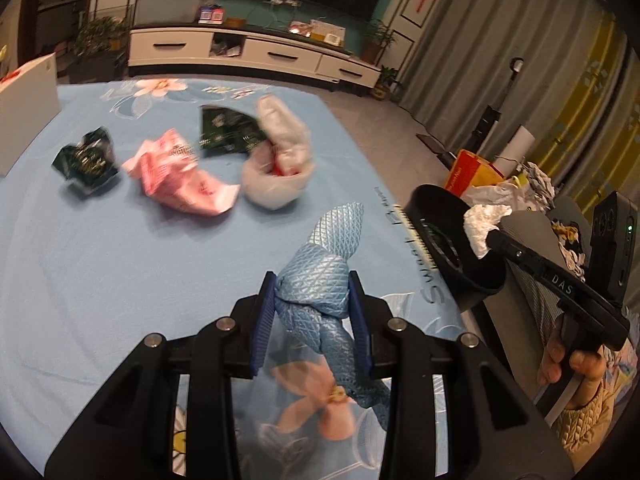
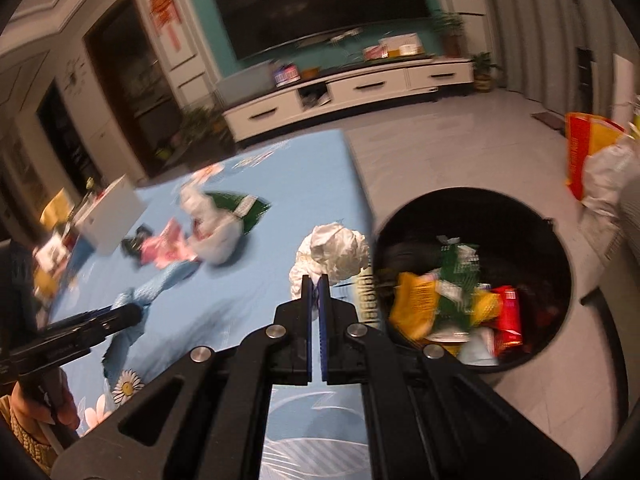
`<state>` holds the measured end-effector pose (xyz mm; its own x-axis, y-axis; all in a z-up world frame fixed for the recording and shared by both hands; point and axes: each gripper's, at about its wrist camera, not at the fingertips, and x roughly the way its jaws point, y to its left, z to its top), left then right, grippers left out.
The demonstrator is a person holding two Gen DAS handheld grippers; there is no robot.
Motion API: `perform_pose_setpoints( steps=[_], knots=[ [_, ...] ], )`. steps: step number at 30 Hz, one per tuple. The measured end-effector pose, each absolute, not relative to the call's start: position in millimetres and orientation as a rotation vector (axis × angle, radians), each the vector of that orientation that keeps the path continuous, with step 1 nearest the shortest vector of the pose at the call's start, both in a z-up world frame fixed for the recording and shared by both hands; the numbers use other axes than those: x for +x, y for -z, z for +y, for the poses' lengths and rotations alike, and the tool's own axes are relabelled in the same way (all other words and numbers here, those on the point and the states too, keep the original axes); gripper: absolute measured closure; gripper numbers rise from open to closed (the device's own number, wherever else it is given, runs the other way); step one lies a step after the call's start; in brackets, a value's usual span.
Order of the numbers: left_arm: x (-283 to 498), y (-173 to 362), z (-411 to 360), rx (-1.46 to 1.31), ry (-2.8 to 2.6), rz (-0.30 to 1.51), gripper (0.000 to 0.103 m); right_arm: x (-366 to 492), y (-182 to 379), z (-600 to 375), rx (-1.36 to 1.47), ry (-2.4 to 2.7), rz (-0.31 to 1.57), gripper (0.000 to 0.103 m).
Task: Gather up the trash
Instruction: 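Carry the blue cloth and white paper over the bin and release both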
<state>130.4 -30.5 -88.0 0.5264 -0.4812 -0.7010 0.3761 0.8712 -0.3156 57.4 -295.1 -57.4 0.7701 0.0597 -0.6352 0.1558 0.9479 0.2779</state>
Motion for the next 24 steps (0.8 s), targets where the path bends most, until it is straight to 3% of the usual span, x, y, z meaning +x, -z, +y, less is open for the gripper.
perform_pose_setpoints(
  steps=[12,24],
  knots=[
    [137.0,55.0,-134.1,-0.017,0.692,0.838,0.067,23.1,74.2,-370.2,0.519,0.176,0.629,0.099],
    [170.0,73.2,-238.9,0.07,0.797,0.883,0.066,17.3,95.4,-405.3,0.612,0.217,0.611,0.099]
  ],
)
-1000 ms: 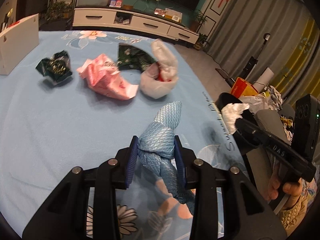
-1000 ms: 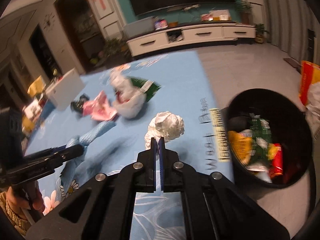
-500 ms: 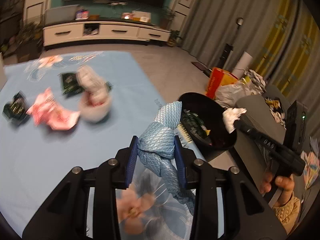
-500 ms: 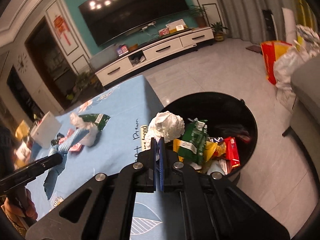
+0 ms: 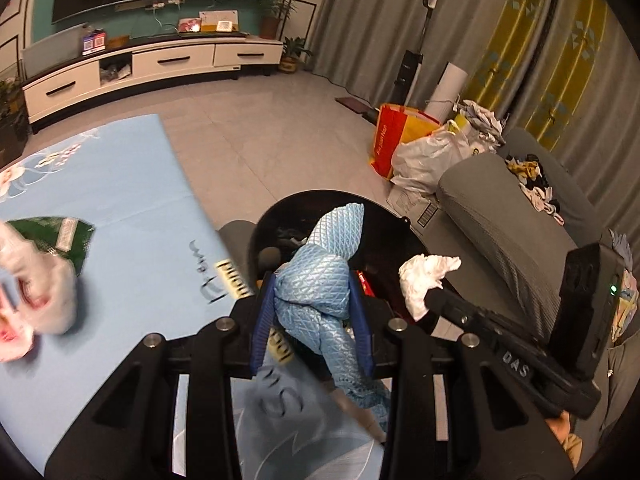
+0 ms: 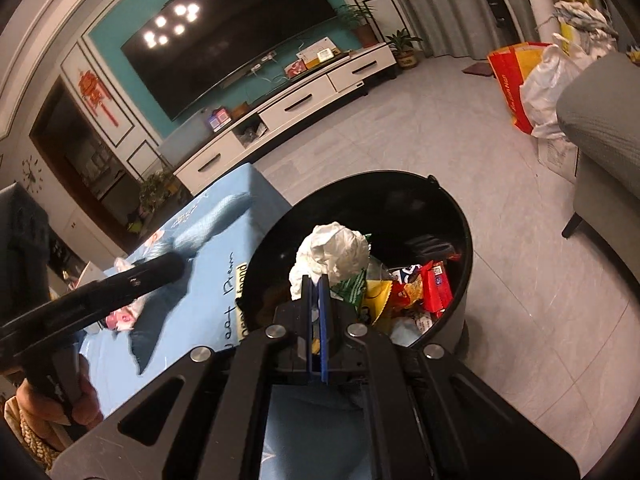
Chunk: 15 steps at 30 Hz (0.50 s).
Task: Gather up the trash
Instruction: 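Carry the blue cloth and white paper over the bin and release both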
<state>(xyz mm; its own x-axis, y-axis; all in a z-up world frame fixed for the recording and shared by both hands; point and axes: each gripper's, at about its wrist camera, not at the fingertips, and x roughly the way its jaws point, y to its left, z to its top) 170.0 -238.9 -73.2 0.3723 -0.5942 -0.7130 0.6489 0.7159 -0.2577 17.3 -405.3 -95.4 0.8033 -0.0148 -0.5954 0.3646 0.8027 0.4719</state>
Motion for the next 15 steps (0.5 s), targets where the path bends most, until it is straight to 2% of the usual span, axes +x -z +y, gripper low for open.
perform_pose_setpoints(
  steps=[4,7,8,10,11,15],
  knots=[
    [183.0,88.3,-259.9,0.092,0.777,0.919,0.066,20.8,100.1,-414.9,0.631,0.232,0.611,0.099],
    [189.8,95.7,-266.6,0.089,0.765,0.931,0.056,23.8,105.1,-420.2,0.643,0.244,0.616,0.097],
    [191.1,96.7,-267.4,0.088,0.761,0.929,0.046,24.7,107.4,-422.7,0.654,0.249,0.617,0.091],
    [191.9,96.6,-266.0,0.08,0.759,0.921,0.039,25.1,111.0,-425.5,0.672,0.253,0.625,0.073],
    [192.6,96.3,-262.9,0.076,0.756,0.916,0.033,24.2,112.9,-427.4,0.683,0.256,0.625,0.059],
    [193.4,95.4,-251.8,0.033,0.743,0.923,0.02,19.1,113.9,-428.5,0.703,0.263,0.622,0.055]
  ],
)
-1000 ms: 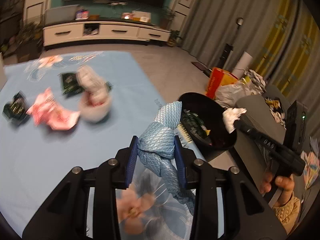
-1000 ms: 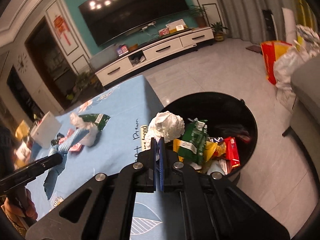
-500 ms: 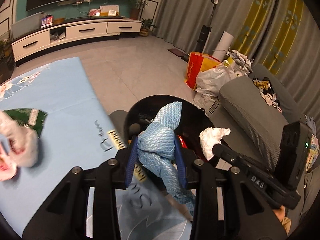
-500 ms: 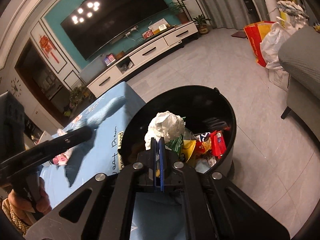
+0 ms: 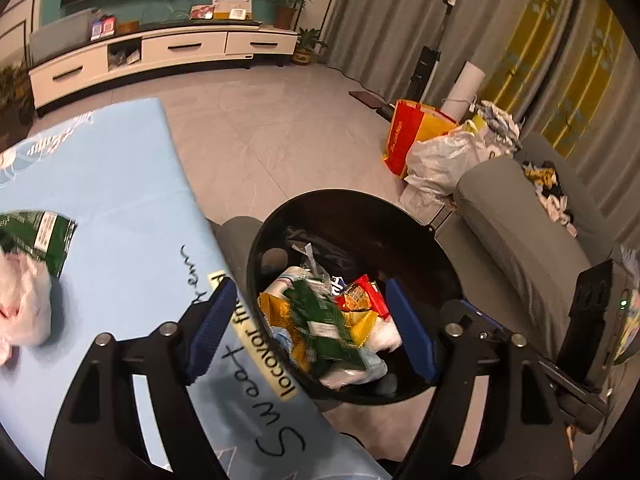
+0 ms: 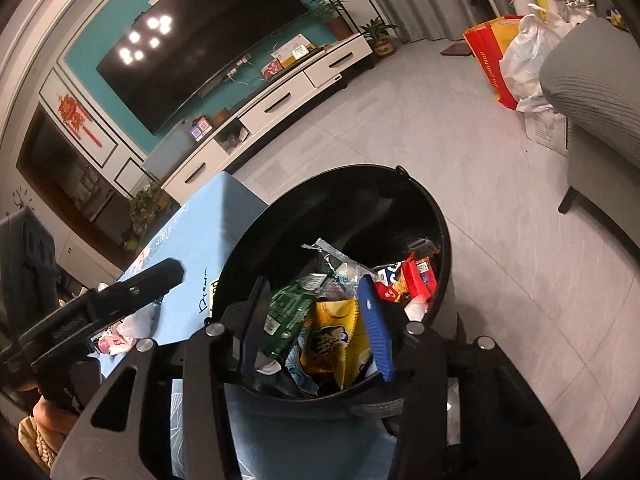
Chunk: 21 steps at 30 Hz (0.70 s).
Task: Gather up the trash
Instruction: 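Carry the blue cloth and white paper over the bin and release both, then move both open grippers back over the remaining bags on the table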
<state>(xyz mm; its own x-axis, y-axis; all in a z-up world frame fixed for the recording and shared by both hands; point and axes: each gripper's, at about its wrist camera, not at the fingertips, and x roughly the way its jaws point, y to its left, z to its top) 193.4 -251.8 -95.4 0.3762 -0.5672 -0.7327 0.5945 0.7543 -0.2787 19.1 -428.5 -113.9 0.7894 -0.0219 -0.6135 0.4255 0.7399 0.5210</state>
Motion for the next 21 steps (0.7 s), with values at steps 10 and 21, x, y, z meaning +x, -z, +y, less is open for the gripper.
perform_pose_setpoints(
  steps=[10,21],
  knots=[
    [162.3,95.8,-179.8,-0.024,0.693,0.96,0.003,16.3,104.5,-403.1,0.682,0.21,0.67,0.032],
    [137.3,110.7,-38.9,-0.232,0.463,1.036,0.003,44.1,84.7,-314.9,0.502,0.033,0.804,0.003]
  ],
)
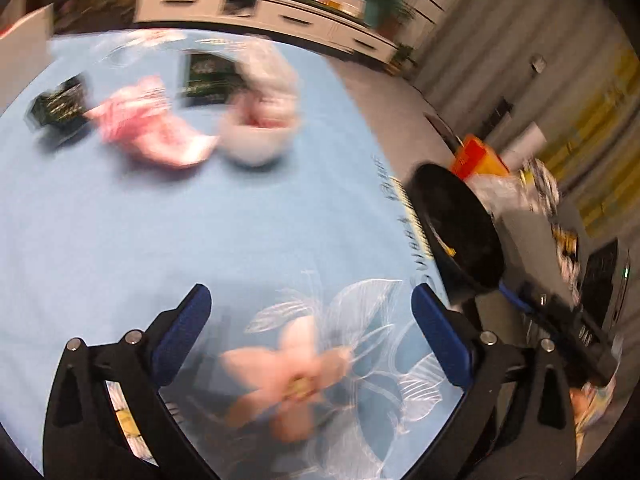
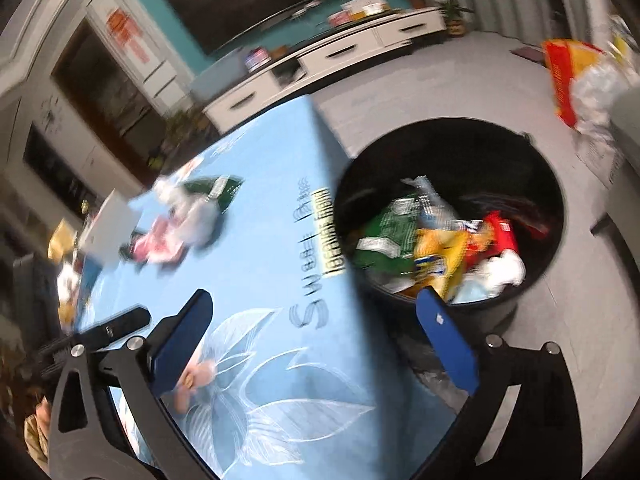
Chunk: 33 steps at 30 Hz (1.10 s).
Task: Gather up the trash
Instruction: 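Move both open grippers back over the remaining bags on the table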
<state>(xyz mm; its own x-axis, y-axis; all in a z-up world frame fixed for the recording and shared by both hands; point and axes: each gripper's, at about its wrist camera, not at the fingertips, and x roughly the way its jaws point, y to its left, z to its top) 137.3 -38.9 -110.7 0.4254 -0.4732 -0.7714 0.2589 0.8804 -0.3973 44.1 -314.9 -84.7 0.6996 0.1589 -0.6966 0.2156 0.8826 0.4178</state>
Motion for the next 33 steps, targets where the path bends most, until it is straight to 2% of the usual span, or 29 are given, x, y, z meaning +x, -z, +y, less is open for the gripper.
perform_pose_setpoints(
  steps=[8,15,18,22,28,33],
  knots=[
    [110.7,110.1,45.8,-0.25,0.263,0.966,0.003,65.9,75.8,-222.3,0.277,-0.167,0.882,0.003],
    [95.2,106.8,102.5,-0.306,0.332,0.87,0.003,81.6,61.3,-146.8,0.014,-0.278,0.76,0.003],
    [97.6,106.4,111.3,-0.279,0.355,0.899,0.003,100.8,62.6,-126.5,-0.037,-0.326,0.811,0.003],
    [111.2,105.3,124.2,-0.22,0.341,0.911,0.003,122.7,61.0,-113.8,-0.024,-0.336,0.824,0.003],
    [147.8,105.3,154.8,-0.323,0.232,0.891,0.003,157.6,64.8,-86.0,-0.111,-0.339,0.797,0.003],
    [187.2,112.2,155.6,-0.287,0.161,0.897,0.003,186.4,74.0,-79.2,-0.124,-0.332,0.806,0.003]
  ],
)
